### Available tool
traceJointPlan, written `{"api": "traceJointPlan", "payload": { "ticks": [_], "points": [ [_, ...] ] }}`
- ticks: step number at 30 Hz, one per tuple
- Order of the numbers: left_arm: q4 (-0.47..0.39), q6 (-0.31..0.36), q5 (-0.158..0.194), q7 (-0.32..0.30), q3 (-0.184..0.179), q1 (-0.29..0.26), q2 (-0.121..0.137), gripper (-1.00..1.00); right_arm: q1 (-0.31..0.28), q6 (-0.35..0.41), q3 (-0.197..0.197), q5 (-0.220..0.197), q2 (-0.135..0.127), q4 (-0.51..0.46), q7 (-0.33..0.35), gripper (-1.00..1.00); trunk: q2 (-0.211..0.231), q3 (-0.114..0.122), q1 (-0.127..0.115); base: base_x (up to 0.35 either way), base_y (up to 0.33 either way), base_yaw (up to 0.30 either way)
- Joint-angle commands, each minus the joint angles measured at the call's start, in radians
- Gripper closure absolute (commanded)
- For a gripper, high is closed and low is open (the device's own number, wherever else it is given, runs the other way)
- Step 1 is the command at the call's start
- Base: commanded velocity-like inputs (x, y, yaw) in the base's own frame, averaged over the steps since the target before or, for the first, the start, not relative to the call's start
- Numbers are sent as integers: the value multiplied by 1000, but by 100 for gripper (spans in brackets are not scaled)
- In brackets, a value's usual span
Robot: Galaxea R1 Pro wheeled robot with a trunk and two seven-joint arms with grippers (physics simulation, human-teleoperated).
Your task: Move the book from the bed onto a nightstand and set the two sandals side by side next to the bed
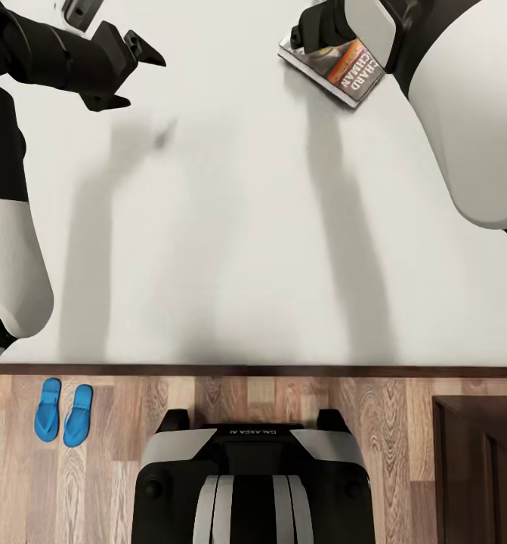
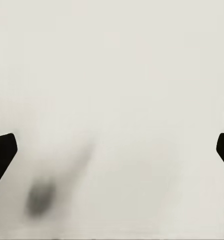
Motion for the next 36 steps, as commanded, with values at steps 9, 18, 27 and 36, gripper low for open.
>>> {"api": "traceJointPlan", "payload": {
  "ticks": [9,18,27,36],
  "points": [
    [-1,1,11,10,-2,-1,1,-100,-4,6,6,1,0,21,3,-100,0,0,0,-201,0,0],
    [-2,1,12,10,-2,-1,1,-100,-18,7,0,1,0,15,3,-100,0,0,0,-29,0,0],
    [-2,1,12,9,-2,-1,1,-100,-100,30,-1,-1,-3,10,4,-100,0,0,0,-3,0,0],
    [-6,1,12,9,-2,-1,1,-100,-132,62,-1,-1,-9,9,6,-100,0,0,0,30,0,0]
  ]
}}
